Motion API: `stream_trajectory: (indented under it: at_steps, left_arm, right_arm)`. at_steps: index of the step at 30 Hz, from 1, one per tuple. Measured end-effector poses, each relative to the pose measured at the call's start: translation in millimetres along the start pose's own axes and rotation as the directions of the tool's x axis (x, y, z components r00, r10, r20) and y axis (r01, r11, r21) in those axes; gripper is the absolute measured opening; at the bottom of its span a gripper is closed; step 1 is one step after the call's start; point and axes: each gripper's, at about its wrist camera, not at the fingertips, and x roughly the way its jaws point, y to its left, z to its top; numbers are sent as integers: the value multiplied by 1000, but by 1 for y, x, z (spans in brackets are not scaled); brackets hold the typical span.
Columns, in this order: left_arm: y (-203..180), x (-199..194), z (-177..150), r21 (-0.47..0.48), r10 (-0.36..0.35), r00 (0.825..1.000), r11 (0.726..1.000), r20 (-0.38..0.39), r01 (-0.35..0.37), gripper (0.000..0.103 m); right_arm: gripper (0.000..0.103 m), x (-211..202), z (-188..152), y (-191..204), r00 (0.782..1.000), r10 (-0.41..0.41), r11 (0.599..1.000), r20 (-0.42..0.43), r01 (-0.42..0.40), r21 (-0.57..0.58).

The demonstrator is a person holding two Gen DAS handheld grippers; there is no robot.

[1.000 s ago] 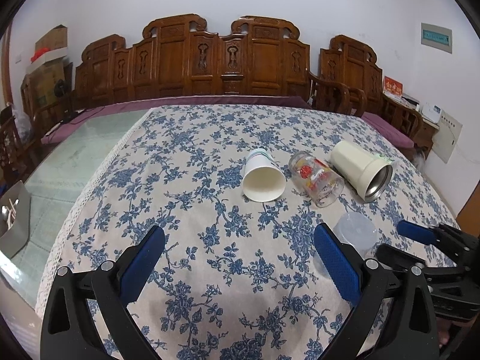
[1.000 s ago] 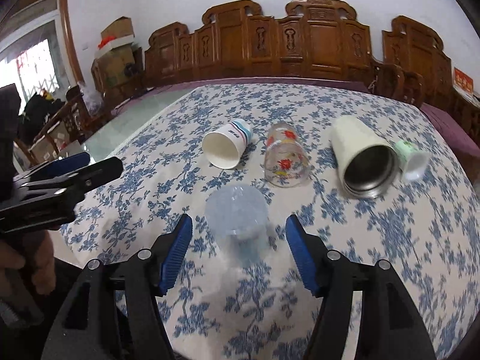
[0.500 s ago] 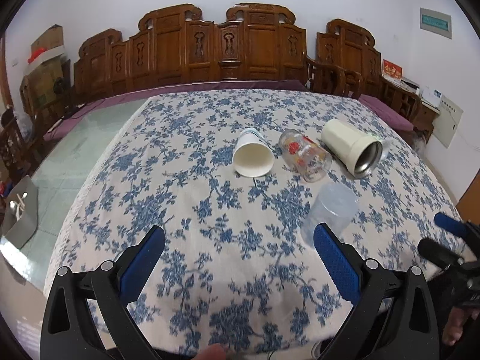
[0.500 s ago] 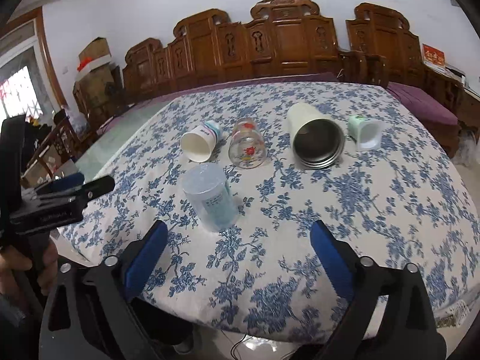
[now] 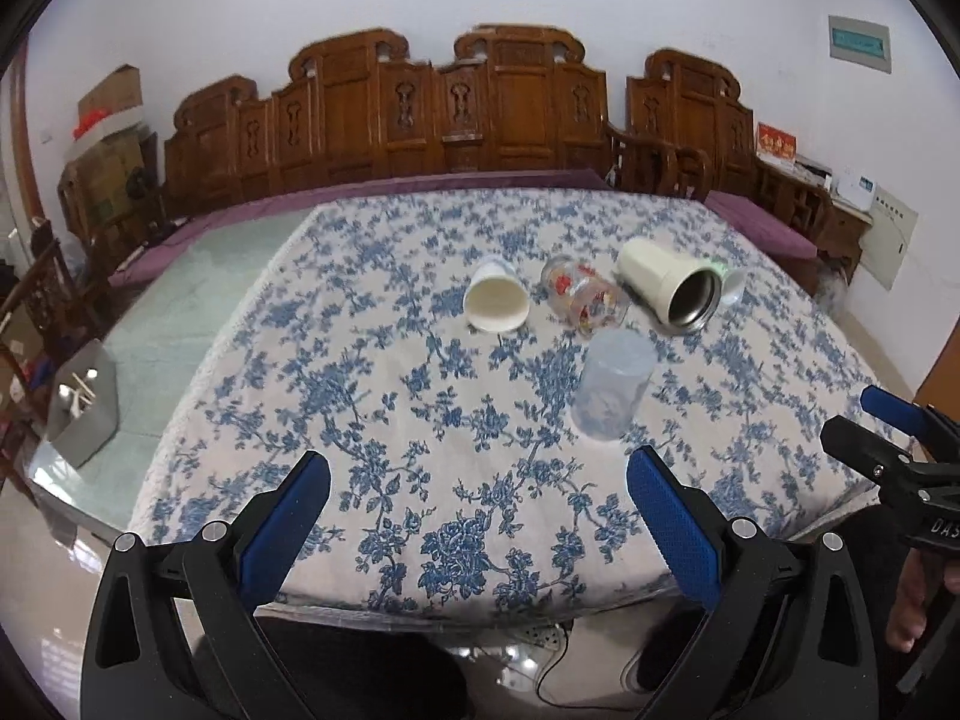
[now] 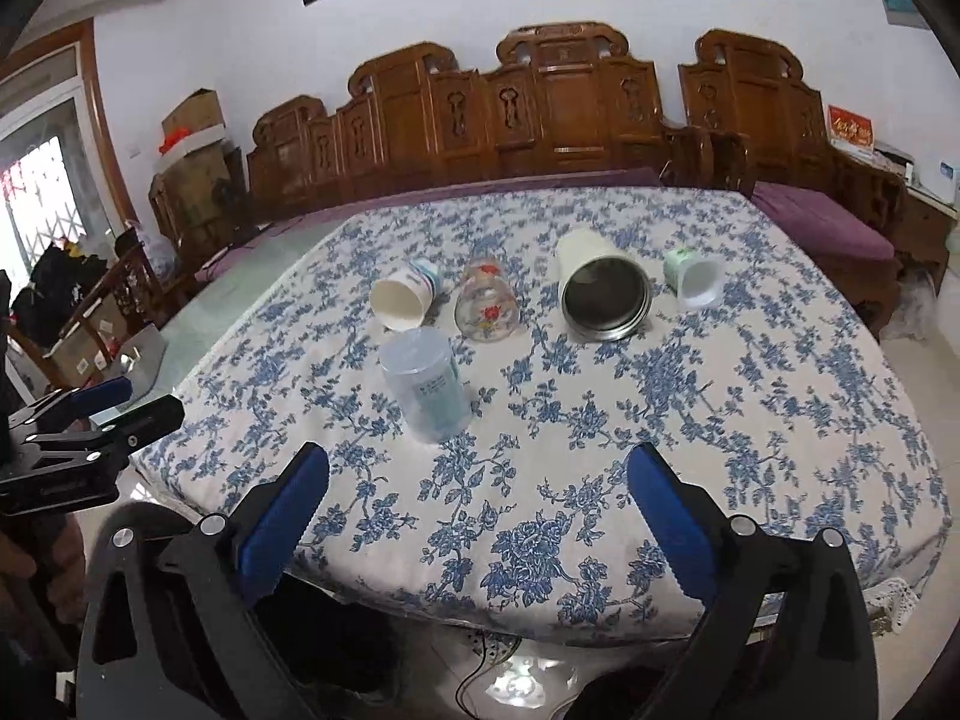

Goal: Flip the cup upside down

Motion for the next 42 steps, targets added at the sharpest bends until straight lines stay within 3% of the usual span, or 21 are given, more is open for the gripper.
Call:
stream_trajectory:
  at_steps: [6,16,24,42]
  left_arm:
    - [-5,-41,13,-22,-5,995,1000,97,7,96]
    - [-14,-108,25,-25,8,966,1000,259,-1,96]
    - [-15,-121,22,-22,16,958,1000,286,-10,96]
    - [-11,-116,20,-39,15,960,999,279,-5,96]
  right_arm:
    - [100,-47,11,10,993,-31,999,113,35,-32]
    - [100,-110,27,24,964,-48,996,263,66,-61]
    - [100,-118,28,26,960,-50,996,277,69,-58]
    - [100,-114,26,26,961,-58,996,269,75,-53]
